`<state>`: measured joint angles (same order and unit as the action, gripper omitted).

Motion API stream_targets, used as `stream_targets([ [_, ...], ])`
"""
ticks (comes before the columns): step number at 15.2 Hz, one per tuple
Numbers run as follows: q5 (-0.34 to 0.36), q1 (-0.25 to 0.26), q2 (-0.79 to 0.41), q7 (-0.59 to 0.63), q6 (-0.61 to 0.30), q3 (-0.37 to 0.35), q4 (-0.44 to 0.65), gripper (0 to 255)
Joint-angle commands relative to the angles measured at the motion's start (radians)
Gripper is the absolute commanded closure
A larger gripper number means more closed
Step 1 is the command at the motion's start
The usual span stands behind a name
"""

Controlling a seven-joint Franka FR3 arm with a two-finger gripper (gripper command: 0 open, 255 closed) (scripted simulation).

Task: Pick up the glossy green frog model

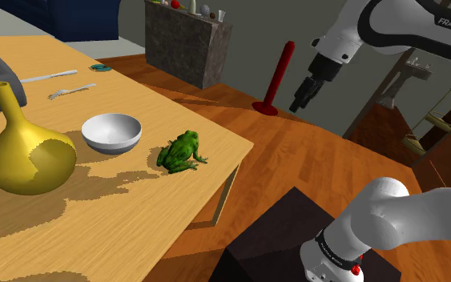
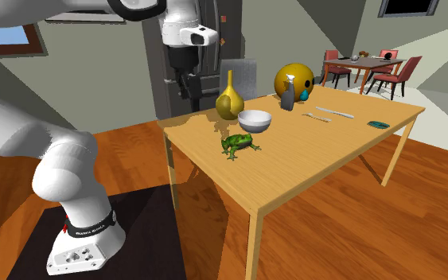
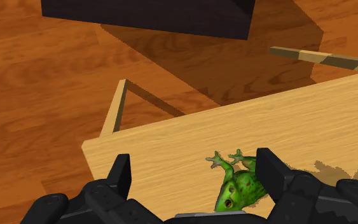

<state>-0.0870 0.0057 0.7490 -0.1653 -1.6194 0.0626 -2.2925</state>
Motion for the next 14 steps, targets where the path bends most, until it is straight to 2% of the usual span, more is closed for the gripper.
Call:
stream_targets([
  [1,0.0,0.0,0.0,0.0,0.0,0.0,0.0,0],
  [8,-0.129,0.031,-0.238,0.063,-0.13,-0.003,0.043,0],
  [14,-0.25,0.062,-0.458,0.091,-0.216,-0.001,0.122,0],
])
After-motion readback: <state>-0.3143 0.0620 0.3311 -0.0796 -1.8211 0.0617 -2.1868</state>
